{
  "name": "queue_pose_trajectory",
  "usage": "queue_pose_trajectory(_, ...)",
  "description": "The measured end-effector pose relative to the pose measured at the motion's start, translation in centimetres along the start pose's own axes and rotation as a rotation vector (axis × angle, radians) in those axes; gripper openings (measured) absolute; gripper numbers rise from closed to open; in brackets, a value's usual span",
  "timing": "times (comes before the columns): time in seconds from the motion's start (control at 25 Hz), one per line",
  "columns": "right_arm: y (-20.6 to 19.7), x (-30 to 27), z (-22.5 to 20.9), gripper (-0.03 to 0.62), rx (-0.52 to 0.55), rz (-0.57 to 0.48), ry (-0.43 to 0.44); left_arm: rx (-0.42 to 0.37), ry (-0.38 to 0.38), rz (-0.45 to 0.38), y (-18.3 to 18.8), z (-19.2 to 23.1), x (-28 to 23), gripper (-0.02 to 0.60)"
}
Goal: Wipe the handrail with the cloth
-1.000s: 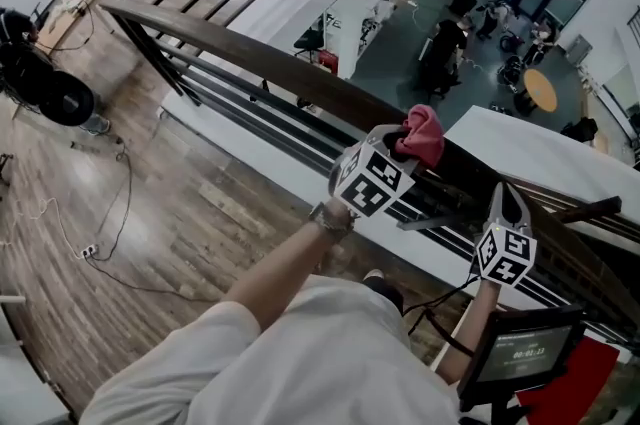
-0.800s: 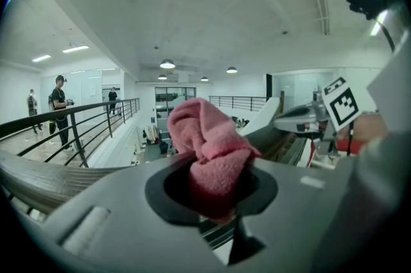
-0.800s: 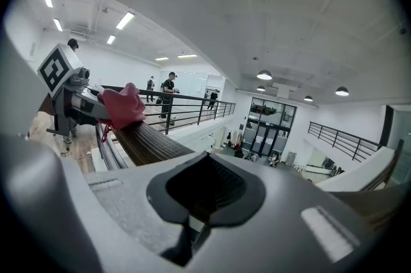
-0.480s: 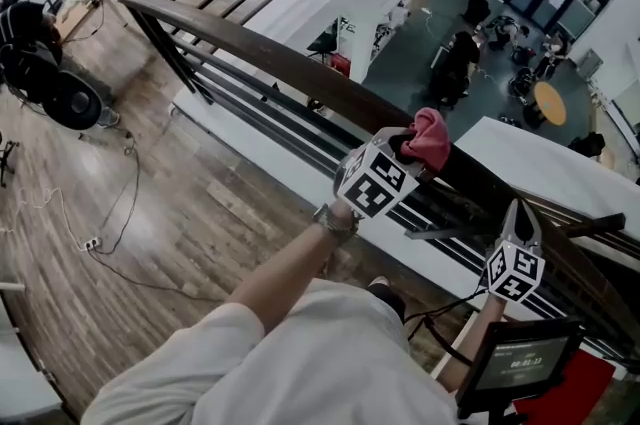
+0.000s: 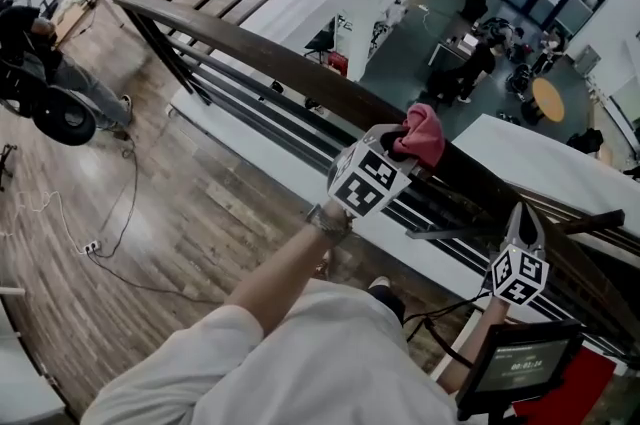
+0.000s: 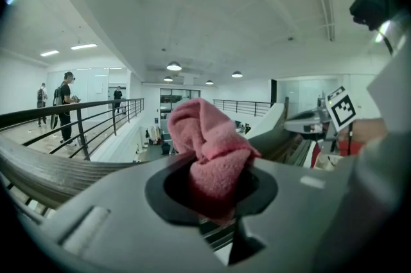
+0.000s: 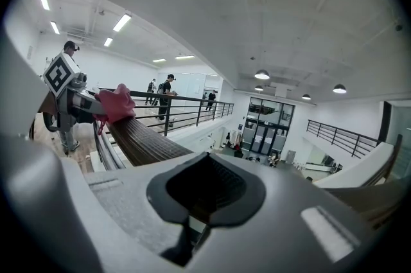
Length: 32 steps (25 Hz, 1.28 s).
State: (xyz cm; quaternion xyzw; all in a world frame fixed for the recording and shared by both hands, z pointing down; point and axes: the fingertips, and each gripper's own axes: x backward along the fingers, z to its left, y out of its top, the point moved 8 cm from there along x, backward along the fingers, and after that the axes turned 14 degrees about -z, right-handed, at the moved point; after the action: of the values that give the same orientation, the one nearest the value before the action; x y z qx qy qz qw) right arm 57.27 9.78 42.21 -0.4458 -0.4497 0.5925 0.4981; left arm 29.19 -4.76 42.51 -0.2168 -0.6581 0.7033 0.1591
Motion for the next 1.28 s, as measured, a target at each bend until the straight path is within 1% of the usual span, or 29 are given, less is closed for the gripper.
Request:
queue_pose_trajectory(0.2,0.1,-0.1,0.0,0.002,-0.006,0.003,-0.017,0.023,0.013,-0.009,0.1,1.6,0.7,0.095)
queue_pose_trajectory(0.52,0.1,0.1,-0.2,0.001,0.001,0.002,-0.043,0.020,0.030,-0.004,0.2,3.4,1.5,0.095)
queue_pose_trajectory(1.28,0.1,0.5,-0.4,0.000,0.007,0.003,-0.068,0.007,0.112,-0.003,0.2,8.2,4.3,0.095)
